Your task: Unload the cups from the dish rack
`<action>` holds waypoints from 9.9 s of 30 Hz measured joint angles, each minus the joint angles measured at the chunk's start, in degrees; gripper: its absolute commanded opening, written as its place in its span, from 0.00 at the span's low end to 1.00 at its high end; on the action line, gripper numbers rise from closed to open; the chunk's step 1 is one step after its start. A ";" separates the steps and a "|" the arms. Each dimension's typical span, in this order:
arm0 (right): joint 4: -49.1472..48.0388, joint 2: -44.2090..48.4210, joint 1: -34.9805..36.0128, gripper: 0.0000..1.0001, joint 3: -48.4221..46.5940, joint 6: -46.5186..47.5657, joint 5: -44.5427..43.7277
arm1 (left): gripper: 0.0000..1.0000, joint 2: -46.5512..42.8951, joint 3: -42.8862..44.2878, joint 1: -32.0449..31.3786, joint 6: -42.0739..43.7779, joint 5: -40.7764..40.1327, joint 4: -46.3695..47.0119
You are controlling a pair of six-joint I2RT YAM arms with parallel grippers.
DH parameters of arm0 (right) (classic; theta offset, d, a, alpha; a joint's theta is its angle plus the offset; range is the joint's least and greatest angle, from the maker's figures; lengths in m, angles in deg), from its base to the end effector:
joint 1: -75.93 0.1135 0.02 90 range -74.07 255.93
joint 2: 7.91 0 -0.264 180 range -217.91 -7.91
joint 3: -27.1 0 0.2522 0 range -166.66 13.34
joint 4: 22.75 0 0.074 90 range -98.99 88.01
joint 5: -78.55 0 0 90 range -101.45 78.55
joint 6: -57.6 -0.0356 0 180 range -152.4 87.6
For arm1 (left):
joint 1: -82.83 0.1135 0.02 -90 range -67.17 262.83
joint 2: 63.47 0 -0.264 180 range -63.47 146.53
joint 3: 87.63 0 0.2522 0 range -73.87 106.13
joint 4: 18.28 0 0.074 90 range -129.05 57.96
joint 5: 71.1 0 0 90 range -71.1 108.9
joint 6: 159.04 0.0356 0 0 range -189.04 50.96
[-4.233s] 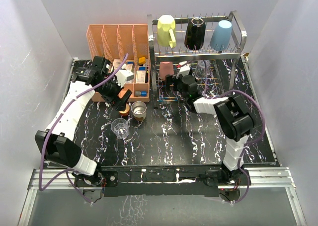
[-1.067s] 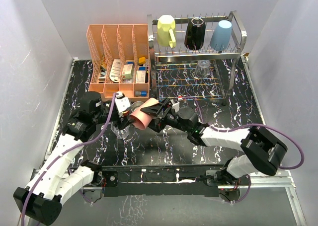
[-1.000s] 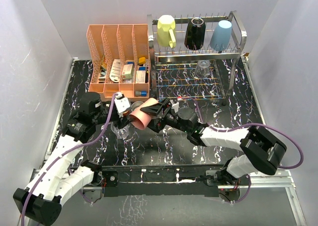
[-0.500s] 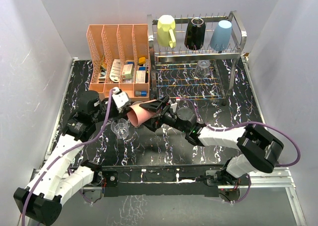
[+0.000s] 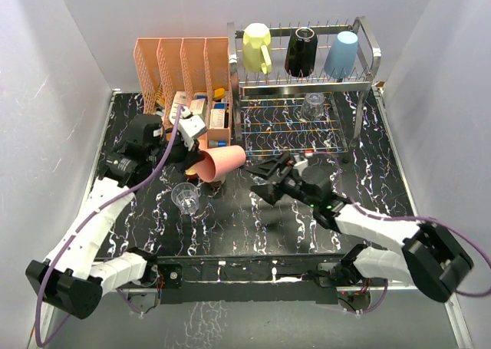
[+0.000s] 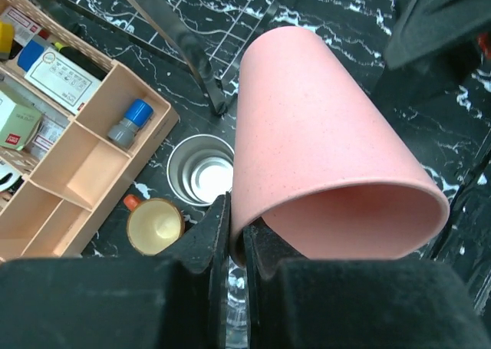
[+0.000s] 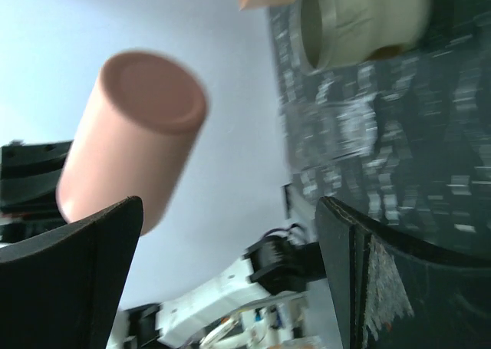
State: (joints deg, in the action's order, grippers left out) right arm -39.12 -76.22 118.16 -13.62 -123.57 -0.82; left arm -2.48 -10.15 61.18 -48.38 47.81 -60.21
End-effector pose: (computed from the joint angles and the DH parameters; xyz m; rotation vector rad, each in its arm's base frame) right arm 0.1828 0.1748 0.2208 0.7478 2.0433 1.7160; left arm 0.2063 -0.1004 0.3708 1.0085 1.7187 -0.5177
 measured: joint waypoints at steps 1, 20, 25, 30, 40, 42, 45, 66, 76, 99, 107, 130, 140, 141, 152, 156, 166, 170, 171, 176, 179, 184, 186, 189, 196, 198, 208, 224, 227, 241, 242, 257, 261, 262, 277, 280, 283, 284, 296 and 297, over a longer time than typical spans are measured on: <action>2.58 2.38 -2.29 0.98 1.73 1.64 0.70 | 0.00 0.79 1.38 0.00 0.66 -0.20 -1.33; 45.03 12.76 -28.57 0.98 -10.12 40.06 -0.70 | 0.00 24.28 10.84 -13.05 11.30 -17.57 -25.03; 49.22 12.76 -29.09 0.98 -11.23 44.92 -3.87 | 0.00 27.93 11.82 -14.25 12.72 -22.21 -27.28; 51.76 12.83 -29.24 0.98 -12.59 48.39 -7.48 | 0.09 32.92 15.26 -14.86 13.22 -24.98 -29.33; 53.29 13.14 -29.24 0.98 -15.47 53.20 -13.42 | 0.54 34.18 20.09 -15.61 13.14 -24.65 -30.71; 53.31 13.00 -29.24 0.98 -16.50 54.34 -14.53 | 0.56 34.16 21.97 -15.61 13.07 -24.13 -31.36; 53.05 12.20 -29.27 0.98 -18.88 56.78 -16.70 | 0.61 33.81 25.29 -15.61 13.09 -23.06 -32.68; 28.35 -11.61 -29.29 0.98 -24.15 69.85 -25.70 | 0.90 22.69 22.91 10.82 6.40 -11.19 -27.04; 17.90 -32.37 -29.29 0.98 -33.97 77.29 -33.92 | 0.95 25.11 21.70 10.60 1.36 -9.90 -21.55; 11.47 -54.12 -31.43 0.98 -54.58 82.29 -34.47 | 0.97 25.90 21.73 10.60 2.25 -6.62 -22.03; 11.52 -55.74 -31.89 0.89 -56.35 83.27 -34.71 | 0.97 25.90 21.73 10.60 2.86 -6.54 -22.43; 8.81 -49.16 -31.67 0.41 -47.52 85.05 -30.58 | 0.97 24.52 22.21 10.60 4.31 -3.37 -25.05; 6.91 -34.97 -28.63 0.41 -32.92 83.52 -30.23 | 0.97 16.22 19.28 10.60 9.40 1.07 -25.86; 6.88 -33.22 -28.13 0.41 -31.19 83.10 -30.25 | 0.97 15.12 18.40 10.60 10.12 1.33 -25.99; 11.17 -14.32 -21.84 0.41 -16.28 74.99 -30.45 | 0.96 7.50 11.63 10.54 17.42 3.93 -26.21; 13.94 -5.09 -19.45 0.41 -13.60 69.53 -30.18 | 0.96 4.70 9.05 10.36 19.28 4.87 -24.92; 23.82 7.72 -15.39 0.40 -10.54 50.07 -21.70 | 0.95 1.36 4.87 8.46 21.59 7.32 -17.53; 25.64 8.83 -13.77 0.39 -9.22 39.08 -14.80 | 0.95 0.39 2.51 3.89 22.01 7.06 -13.07; 25.59 8.83 -13.18 0.39 -8.87 36.28 -13.07 | 0.95 0.24 1.97 2.08 22.14 6.49 -11.72; 23.56 8.68 -10.27 0.38 -7.37 22.99 -5.73 | 0.92 0.39 0.55 -7.10 22.43 3.48 -5.66; 18.56 8.48 -9.70 0.37 -5.57 14.56 -1.77 | 0.91 0.70 -0.44 -11.34 22.53 1.68 -1.27; 9.60 6.62 -9.42 0.37 -1.60 2.47 2.49 | 0.87 0.68 -4.35 -15.28 21.09 -1.11 7.63; 7.72 5.77 -8.90 0.37 -0.79 -1.11 3.19 | 0.86 0.68 -6.03 -16.11 19.45 -2.12 11.32; 4.68 5.11 -7.72 0.37 -0.50 -5.05 3.56 | 0.81 0.83 -6.99 -16.90 15.58 -3.41 15.34; -2.82 4.09 -4.59 0.37 -0.52 -10.80 3.72 | 0.62 3.45 -6.25 -17.31 3.34 -4.59 21.31; -3.82 3.56 -3.67 0.37 -0.52 -11.72 3.50 | 0.53 3.91 -5.92 -17.33 0.48 -4.57 21.38; -8.39 1.44 -0.70 0.72 -0.57 -16.13 1.16 | 0.00 4.92 -3.43 -17.42 -5.95 -4.26 20.98; 14.86 21.44 -7.08 0.98 8.28 -6.47 -3.45 | 0.00 15.15 5.55 -17.46 -5.99 -10.08 10.71; 25.33 28.17 -9.68 0.98 12.17 -3.69 -4.39 | 0.00 19.56 9.73 -17.49 -4.37 -11.17 7.10; 54.21 33.48 -14.95 0.98 7.34 13.44 -14.12 | 0.00 43.54 29.33 -19.52 3.54 -20.31 -13.38; 54.82 32.17 -15.10 0.98 6.14 14.62 -14.53 | 0.00 44.94 30.53 -19.76 3.91 -21.05 -14.78; 58.80 32.44 -16.50 0.98 1.66 23.02 -20.68 | 0.08 53.35 36.59 -22.36 6.78 -27.93 -23.10; 59.12 32.15 -16.55 0.98 0.44 24.28 -21.24 | 0.19 54.10 36.59 -22.36 7.19 -28.33 -23.39; 59.12 32.15 -16.55 0.98 0.09 24.68 -21.33 | 0.24 54.12 36.61 -22.36 7.34 -28.35 -23.56; 59.58 28.39 -16.90 0.98 -6.69 31.50 -23.15 | 0.97 46.75 43.80 -22.36 8.50 -25.11 -24.68; 59.54 27.15 -16.94 0.98 -9.18 34.05 -23.17 | 0.97 42.42 43.80 -22.10 7.76 -23.74 -24.81; 59.58 25.81 -17.16 0.98 -11.41 37.11 -22.86 | 0.97 38.27 43.91 -20.20 6.27 -20.83 -25.40; 59.67 25.16 -17.22 0.98 -12.33 38.27 -22.69 | 0.97 37.42 44.30 -18.78 5.62 -19.65 -26.03; 60.06 18.53 -17.88 0.98 -25.97 53.53 -20.50 | 0.97 36.68 47.74 0.09 -0.87 -19.08 -30.82; 60.24 17.40 -17.92 0.98 -27.98 54.93 -19.63 | 0.97 36.68 47.74 0.59 -1.29 -19.34 -31.23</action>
State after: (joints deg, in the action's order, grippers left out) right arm 21.11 -58.83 100.24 -41.60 -68.65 -20.45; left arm 34.19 37.59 61.77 -49.67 28.46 -91.44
